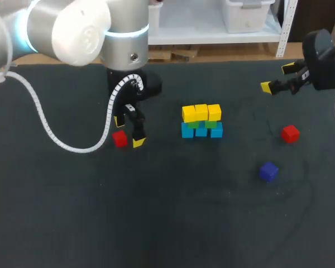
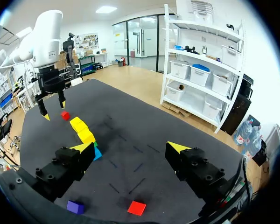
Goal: Place the blue cubes, place green cubes on the blue cubes, place the yellow cubes on the green cubes, then place the red cubes on the yellow cubes, and place purple cube on the red cubes.
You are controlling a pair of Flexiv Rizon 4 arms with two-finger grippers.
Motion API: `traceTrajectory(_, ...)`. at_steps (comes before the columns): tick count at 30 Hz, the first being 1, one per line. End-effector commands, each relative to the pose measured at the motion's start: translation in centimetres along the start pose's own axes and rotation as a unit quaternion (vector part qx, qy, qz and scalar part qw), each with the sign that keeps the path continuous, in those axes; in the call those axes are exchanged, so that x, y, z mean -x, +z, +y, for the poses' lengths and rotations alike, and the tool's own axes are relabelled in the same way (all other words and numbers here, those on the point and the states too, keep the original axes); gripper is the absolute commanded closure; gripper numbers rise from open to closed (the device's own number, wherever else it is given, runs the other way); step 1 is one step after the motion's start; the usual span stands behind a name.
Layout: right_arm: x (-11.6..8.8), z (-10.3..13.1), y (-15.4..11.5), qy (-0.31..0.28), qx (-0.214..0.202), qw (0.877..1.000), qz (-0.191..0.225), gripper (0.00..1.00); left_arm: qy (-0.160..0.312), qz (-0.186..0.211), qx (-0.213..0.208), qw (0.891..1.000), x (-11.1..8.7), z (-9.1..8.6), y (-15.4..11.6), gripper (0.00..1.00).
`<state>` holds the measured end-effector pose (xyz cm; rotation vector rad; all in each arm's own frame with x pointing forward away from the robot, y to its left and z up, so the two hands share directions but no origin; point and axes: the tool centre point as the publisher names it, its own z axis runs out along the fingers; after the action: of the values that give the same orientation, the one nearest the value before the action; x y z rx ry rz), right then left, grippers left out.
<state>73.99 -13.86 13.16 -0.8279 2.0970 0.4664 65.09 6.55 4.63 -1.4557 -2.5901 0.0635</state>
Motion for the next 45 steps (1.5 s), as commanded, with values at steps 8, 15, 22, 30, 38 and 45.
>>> traceTrajectory(8,-0.1,-0.1,0.0,0.000,0.003,1.000,-0.002,0.00,0.000,0.000,0.008,1.000,-0.4,0.7,0.6,0.00)
traceTrajectory(15,-0.1,-0.1,0.0,0.000,0.003,1.000,-0.002,0.00,0.028,0.017,0.019,0.999,-0.4,1.3,-0.3,0.00)
traceTrajectory(22,-0.1,-0.1,0.0,0.000,0.003,1.000,-0.002,0.00,0.035,0.048,0.030,0.998,-0.3,1.8,0.8,0.00)
traceTrajectory(30,-0.1,-0.1,0.0,0.000,0.003,1.000,-0.002,0.00,0.015,0.054,0.035,0.998,0.1,2.8,1.5,0.00)
traceTrajectory(38,-0.1,-0.1,0.0,0.000,0.003,1.000,-0.002,0.00,0.009,0.060,0.036,0.998,0.7,3.8,2.4,0.00)
traceTrajectory(45,-0.1,-0.1,0.0,0.000,0.003,1.000,-0.002,0.00,-0.012,0.078,0.029,0.996,-0.3,4.6,3.4,0.00)
